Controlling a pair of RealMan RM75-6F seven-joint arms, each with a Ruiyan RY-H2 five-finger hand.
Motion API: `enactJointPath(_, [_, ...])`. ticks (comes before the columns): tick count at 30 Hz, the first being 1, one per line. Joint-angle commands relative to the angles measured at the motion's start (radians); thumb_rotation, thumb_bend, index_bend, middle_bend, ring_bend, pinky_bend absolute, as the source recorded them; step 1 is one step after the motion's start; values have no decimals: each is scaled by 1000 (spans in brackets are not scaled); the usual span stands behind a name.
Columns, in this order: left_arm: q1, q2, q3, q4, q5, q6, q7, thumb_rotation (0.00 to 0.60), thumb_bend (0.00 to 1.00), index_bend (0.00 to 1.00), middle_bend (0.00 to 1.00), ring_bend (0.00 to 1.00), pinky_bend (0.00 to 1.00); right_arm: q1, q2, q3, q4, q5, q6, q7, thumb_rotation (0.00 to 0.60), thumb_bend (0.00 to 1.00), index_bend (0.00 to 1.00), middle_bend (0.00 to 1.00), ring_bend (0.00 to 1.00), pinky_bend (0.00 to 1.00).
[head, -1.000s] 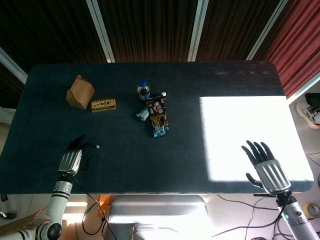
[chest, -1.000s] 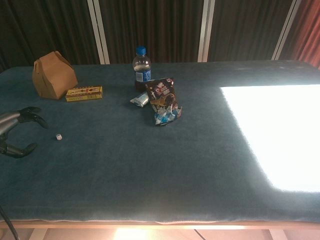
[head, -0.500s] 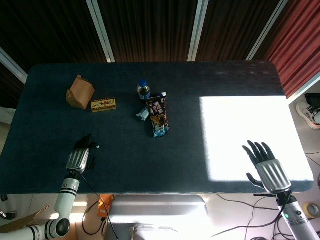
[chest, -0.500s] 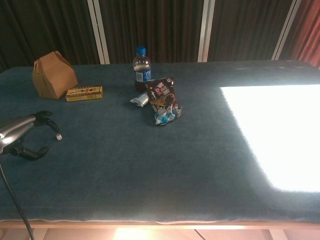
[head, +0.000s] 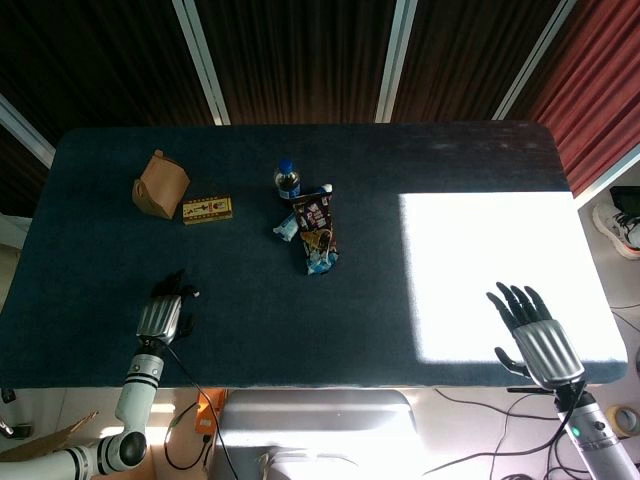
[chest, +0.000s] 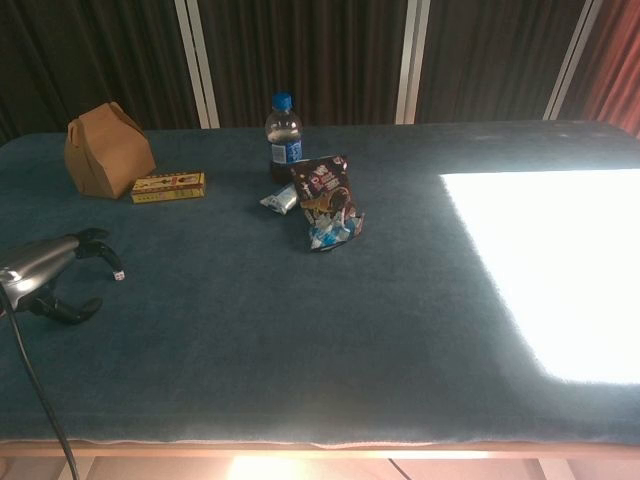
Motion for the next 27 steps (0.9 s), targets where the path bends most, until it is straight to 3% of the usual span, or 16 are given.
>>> enactJointPath(1, [1, 1, 3, 0, 1, -1, 2, 600, 470, 321, 0, 0, 132, -3, 2, 0, -2, -6, 5, 1, 600, 236, 0, 0, 0, 0])
enactJointPath(12, [7, 8, 15, -11, 11, 8, 11, 600, 470, 321, 0, 0, 132, -9, 5, 2, -6, -8, 0, 2, 600, 236, 0, 0, 0, 0])
enactJointPath(21, [36, 21, 79, -72, 91, 47, 20, 600, 470, 321, 0, 0, 132, -13, 10, 8, -12, 1, -8, 11, 600, 236, 0, 0, 0, 0])
enactJointPath(27, [71, 39, 132, -141, 213, 133, 10, 600, 469, 321, 0, 0, 132, -19, 12, 8, -13, -2, -2, 11, 600, 236, 0, 0, 0, 0])
